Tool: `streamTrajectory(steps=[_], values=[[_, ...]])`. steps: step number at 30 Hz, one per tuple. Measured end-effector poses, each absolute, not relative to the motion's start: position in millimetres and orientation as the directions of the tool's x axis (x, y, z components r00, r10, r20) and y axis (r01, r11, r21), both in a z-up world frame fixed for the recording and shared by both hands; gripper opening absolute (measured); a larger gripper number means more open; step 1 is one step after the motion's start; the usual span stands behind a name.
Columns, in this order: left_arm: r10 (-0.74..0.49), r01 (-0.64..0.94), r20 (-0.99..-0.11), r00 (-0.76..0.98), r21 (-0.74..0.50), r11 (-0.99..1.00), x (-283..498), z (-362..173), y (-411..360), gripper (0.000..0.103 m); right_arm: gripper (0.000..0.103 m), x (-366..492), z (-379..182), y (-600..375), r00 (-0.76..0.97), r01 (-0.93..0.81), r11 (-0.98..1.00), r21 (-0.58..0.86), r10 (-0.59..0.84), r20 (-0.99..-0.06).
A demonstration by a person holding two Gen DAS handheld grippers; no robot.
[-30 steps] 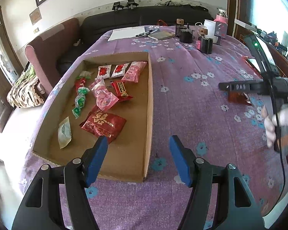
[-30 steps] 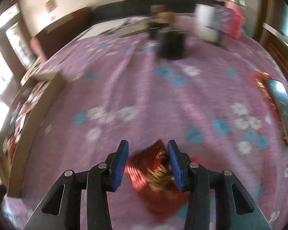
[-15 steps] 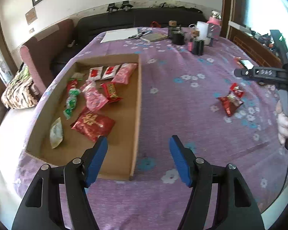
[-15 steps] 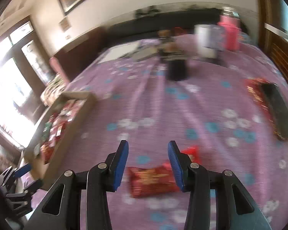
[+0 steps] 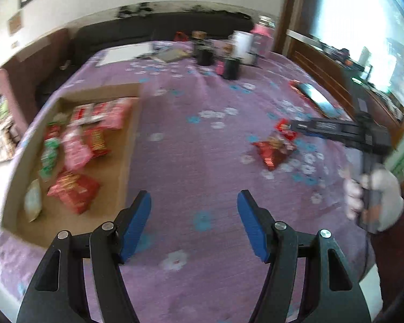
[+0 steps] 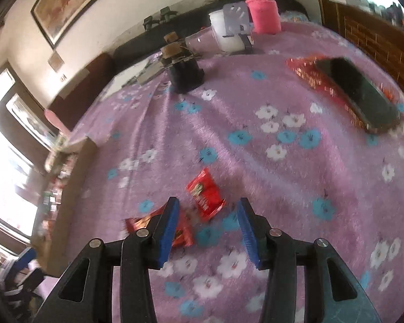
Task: Organize snacks
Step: 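Grasp a small red candy pack with the right gripper, then grasp the dark red gold-print pack with the left gripper while the right holds the red pack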
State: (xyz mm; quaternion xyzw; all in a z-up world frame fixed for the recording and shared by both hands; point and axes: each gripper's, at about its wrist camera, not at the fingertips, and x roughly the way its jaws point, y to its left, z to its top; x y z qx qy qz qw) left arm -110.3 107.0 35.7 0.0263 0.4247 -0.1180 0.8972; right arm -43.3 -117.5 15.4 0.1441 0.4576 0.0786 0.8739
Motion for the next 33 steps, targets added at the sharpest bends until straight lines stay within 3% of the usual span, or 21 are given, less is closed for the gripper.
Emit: streamTrajectory(steps=[4,6,7,8,15,25,27,28,33], values=[[-0.217,0.32,-0.783,0.583,-0.025,0.947,-96,27,74,0.066,0.048,-21,5,-103,0.549,-0.038,0.964,0.264,0.241,-0.8],[-0.237,0.383,-0.781,0.578,0.003,0.924,-90,25,55,0.066,0.043,-20,5,-99,0.554,-0.055,0.974,0.219,0.212,-0.805],[-0.244,0.404,-0.782,0.574,0.011,0.915,-87,24,49,0.066,0.025,-20,5,-100,0.552,-0.051,0.979,0.2,0.194,-0.811],[-0.252,0.424,-0.783,0.569,0.017,0.905,-83,23,42,0.066,0.019,-21,4,-102,0.544,-0.049,0.979,0.198,0.192,-0.817],[-0.321,0.581,-0.794,0.515,0.048,0.812,-45,7,-7,0.066,0.018,-42,2,-147,0.544,-0.005,0.973,0.229,0.195,-0.816],[-0.3,0.612,-0.831,0.469,0.06,0.788,-14,-24,-36,0.066,0.018,-68,4,-170,0.551,-0.006,0.963,0.269,0.228,-0.803],[-0.301,0.602,-0.838,0.455,0.041,0.797,-15,-23,-36,0.059,0.018,-69,4,-169,0.554,-0.009,0.961,0.276,0.234,-0.799],[-0.316,0.606,-0.84,0.441,0.018,0.795,-14,-22,-37,0.04,0.018,-70,5,-169,0.556,-0.008,0.96,0.279,0.236,-0.797],[-0.291,0.579,-0.841,0.456,0.032,0.815,-20,-18,-32,0.035,0.018,-75,13,-165,0.571,-0.016,0.952,0.305,0.259,-0.779]])
